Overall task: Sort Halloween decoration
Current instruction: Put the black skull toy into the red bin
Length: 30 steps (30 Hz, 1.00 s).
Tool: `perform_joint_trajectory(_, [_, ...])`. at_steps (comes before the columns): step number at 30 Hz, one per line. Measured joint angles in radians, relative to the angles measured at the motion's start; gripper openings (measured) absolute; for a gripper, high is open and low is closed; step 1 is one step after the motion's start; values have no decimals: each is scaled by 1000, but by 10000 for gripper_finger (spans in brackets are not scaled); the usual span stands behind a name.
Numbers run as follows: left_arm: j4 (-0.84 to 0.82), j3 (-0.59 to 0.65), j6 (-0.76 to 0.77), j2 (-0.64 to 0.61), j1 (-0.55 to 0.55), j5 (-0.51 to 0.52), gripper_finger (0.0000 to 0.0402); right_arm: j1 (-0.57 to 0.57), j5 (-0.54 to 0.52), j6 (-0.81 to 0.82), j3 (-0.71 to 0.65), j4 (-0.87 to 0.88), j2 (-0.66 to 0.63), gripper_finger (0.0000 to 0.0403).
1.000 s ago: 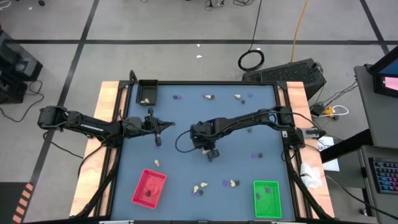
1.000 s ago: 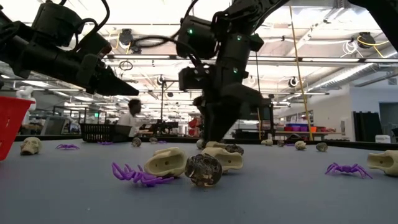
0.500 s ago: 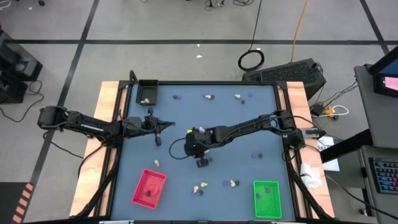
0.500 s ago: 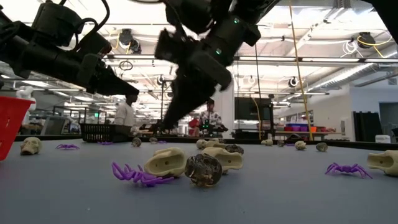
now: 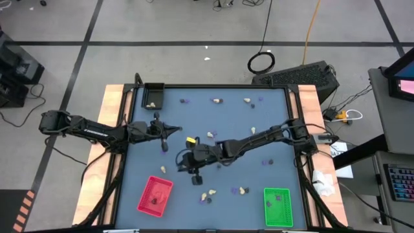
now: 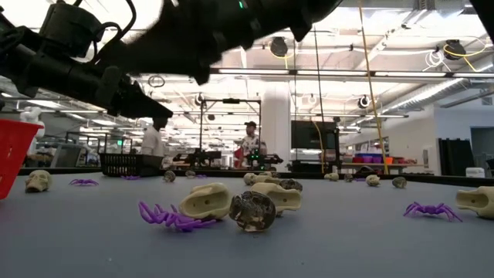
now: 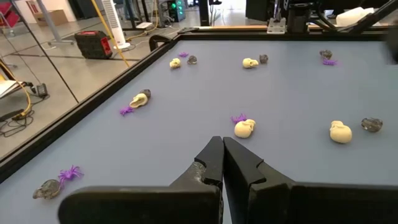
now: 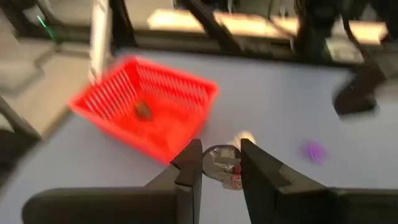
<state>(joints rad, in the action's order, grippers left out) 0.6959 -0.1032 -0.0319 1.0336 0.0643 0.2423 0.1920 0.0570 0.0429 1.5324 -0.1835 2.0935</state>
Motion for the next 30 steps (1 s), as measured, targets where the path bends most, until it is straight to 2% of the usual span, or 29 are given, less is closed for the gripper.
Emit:
perform_joint_trajectory(7, [8, 0, 0, 0, 0, 3, 6, 41, -9, 70, 5, -172, 40, 66])
perform_joint_trajectory(11, [9, -1, 0, 0, 0, 11, 6, 56, -32, 77, 70, -181, 91, 66])
perform_joint_trajectory(22, [2, 0, 0, 0, 0, 26, 6, 57, -15, 81, 407, -34, 342, 66])
perform_joint_trajectory(30, [0, 0, -1, 0, 0, 29, 6, 58, 50, 140, 539, 25, 466, 66])
